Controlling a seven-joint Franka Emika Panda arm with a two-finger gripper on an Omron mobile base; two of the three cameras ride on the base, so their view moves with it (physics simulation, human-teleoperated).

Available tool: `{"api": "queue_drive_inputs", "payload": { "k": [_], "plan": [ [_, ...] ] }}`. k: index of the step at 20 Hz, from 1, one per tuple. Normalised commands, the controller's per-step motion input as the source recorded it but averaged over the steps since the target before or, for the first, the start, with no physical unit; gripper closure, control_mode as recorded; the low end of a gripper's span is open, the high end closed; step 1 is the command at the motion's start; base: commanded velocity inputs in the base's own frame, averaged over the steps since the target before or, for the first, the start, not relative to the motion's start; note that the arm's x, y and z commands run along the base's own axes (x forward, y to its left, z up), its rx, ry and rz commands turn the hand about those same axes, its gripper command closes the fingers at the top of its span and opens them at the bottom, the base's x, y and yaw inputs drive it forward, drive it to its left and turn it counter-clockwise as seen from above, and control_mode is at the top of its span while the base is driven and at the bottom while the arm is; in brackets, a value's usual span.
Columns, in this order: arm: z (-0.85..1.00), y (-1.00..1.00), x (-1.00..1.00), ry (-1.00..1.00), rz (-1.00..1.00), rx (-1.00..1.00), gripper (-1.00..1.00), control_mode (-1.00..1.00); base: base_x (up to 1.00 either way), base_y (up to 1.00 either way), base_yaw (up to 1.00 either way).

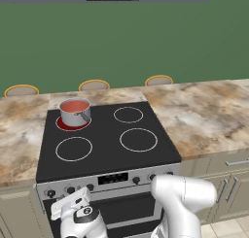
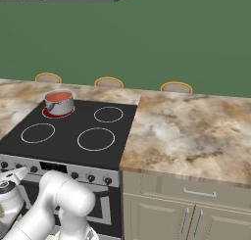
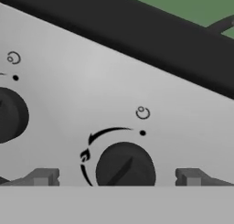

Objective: Wait until the marinara sauce is simmered to a deep red color and then turn off the stove.

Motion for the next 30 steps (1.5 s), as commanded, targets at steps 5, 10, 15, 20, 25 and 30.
{"api": "queue_drive_inputs", "payload": {
  "k": [5, 10, 15, 20, 25, 30],
  "plan": [
    [-0.08, 0.00, 0.08, 0.00, 0.00, 0.00, 1.00, -1.00, 0.00, 0.00, 0.00],
    [0.00, 0.00, 0.00, 0.00, 0.00, 0.00, 1.00, -1.00, 0.00, 0.00, 0.00],
    [0.00, 0.00, 0.00, 0.00, 0.00, 0.00, 1.00, -1.00, 0.00, 0.00, 0.00],
    [0.00, 0.00, 0.00, 0.00, 0.00, 0.00, 1.00, -1.00, 0.00, 0.00, 0.00],
    [0.00, 0.00, 0.00, 0.00, 0.00, 0.00, 1.00, -1.00, 0.00, 0.00, 0.00],
    [0.00, 0.00, 0.00, 0.00, 0.00, 0.00, 1.00, -1.00, 0.00, 0.00, 0.00]
  ]
}}
